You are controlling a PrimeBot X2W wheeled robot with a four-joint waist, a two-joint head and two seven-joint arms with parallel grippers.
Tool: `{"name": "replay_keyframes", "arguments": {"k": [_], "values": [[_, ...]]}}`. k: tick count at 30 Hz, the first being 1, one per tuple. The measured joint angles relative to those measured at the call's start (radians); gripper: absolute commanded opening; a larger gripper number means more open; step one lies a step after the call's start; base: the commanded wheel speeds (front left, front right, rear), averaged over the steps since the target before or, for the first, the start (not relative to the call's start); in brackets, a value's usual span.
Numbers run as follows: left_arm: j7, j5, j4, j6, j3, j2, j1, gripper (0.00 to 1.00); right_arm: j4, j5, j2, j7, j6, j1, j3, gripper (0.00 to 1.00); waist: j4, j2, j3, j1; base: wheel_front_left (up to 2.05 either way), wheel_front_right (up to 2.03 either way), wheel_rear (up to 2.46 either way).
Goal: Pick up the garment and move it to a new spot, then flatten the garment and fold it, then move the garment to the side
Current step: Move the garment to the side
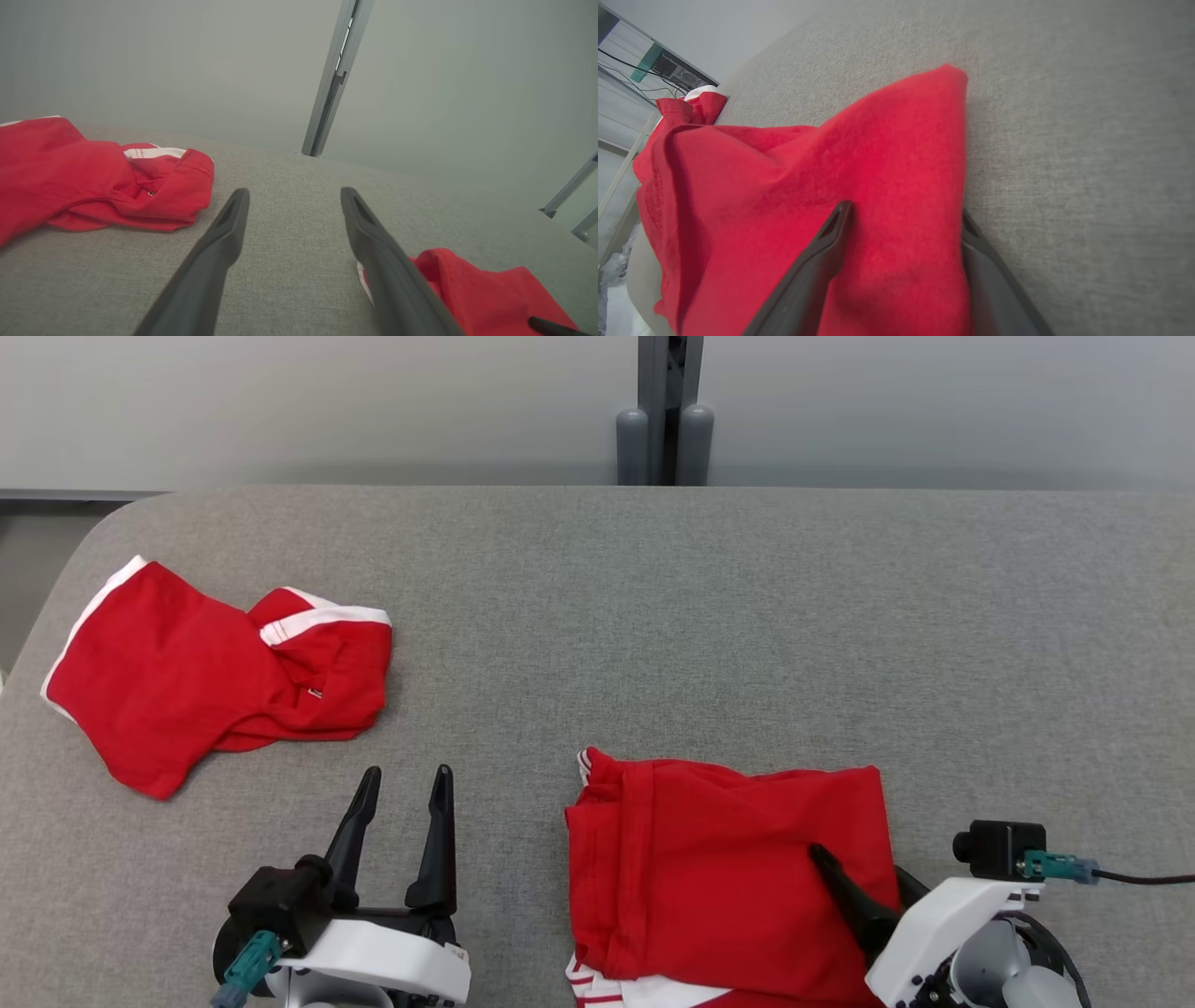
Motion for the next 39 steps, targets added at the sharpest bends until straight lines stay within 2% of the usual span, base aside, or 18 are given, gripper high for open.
{"name": "replay_keyframes", "arguments": {"k": [5,6,8,17,21,29,39], "values": [[0.0,0.009,-0.004,-0.002,-0.006,0.0,-0.005,1.0,0.049,0.026,-0.001,-0.025,0.0,-0.05,0.05,0.99,0.016,0.0,0.018,0.0,0.0,0.0,0.0],[0.0,0.011,-0.004,-0.002,-0.007,0.0,-0.005,1.0,0.058,0.035,-0.001,-0.033,0.0,-0.059,0.062,0.6,0.019,0.0,0.021,0.0001,0.0,0.0,0.0],[0.0,0.013,-0.005,-0.002,-0.009,0.0,-0.005,1.0,0.071,0.041,-0.001,-0.043,0.0,-0.075,0.083,0.0,0.023,0.0,0.024,0.0,0.0,0.0,0.0],[0.0,0.024,-0.002,-0.002,-0.012,0.0,-0.008,1.0,0.153,0.065,-0.031,-0.114,0.001,-0.126,0.181,0.0,0.008,0.0,0.018,0.0,0.0,0.0,0.0],[0.0,0.023,-0.009,-0.001,-0.012,0.0,-0.008,1.0,0.167,0.042,-0.069,-0.142,0.001,-0.153,0.244,0.0,-0.013,0.0,0.012,0.0,0.0,0.0,0.0],[0.0,0.022,-0.024,0.0,-0.008,0.0,-0.029,1.0,0.169,-0.023,-0.218,-0.166,0.001,-0.25,0.352,0.0,-0.094,0.0,0.026,0.0,0.0,0.0,0.0],[0.0,0.045,-0.043,-0.022,-0.011,0.0,-0.146,1.0,0.175,-0.033,-0.404,-0.187,0.001,-0.42,0.342,0.0,-0.189,0.0,0.176,0.0,0.0,0.0,0.0]]}}
